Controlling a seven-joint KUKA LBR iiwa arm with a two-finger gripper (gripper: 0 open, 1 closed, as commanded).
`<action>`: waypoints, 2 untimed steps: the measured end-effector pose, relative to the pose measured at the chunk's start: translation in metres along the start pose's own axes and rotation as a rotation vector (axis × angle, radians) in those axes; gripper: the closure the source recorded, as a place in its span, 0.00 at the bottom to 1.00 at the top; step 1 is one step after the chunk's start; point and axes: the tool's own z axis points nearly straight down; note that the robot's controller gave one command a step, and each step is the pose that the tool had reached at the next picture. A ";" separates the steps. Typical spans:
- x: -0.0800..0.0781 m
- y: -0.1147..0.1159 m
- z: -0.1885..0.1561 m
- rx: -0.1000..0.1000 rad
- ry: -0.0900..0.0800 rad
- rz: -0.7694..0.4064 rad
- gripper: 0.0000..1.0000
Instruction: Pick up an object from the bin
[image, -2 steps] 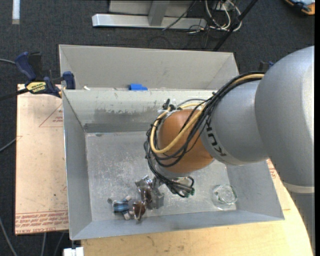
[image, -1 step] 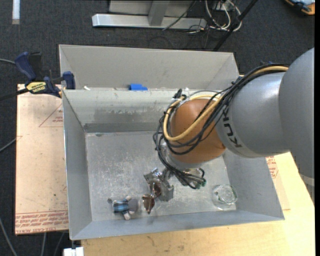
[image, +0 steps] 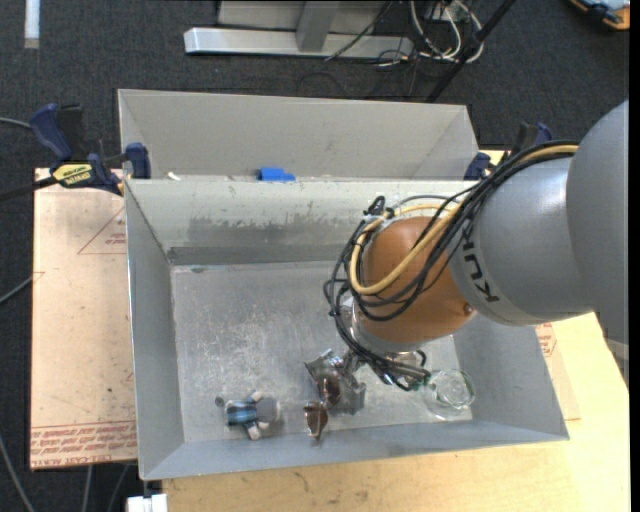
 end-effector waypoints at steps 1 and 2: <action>-0.023 0.011 0.011 -0.001 0.002 0.018 1.00; -0.009 -0.014 0.012 -0.004 0.000 0.023 1.00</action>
Offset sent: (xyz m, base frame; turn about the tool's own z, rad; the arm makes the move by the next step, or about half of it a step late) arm 0.0146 -0.0503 -0.0138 0.0332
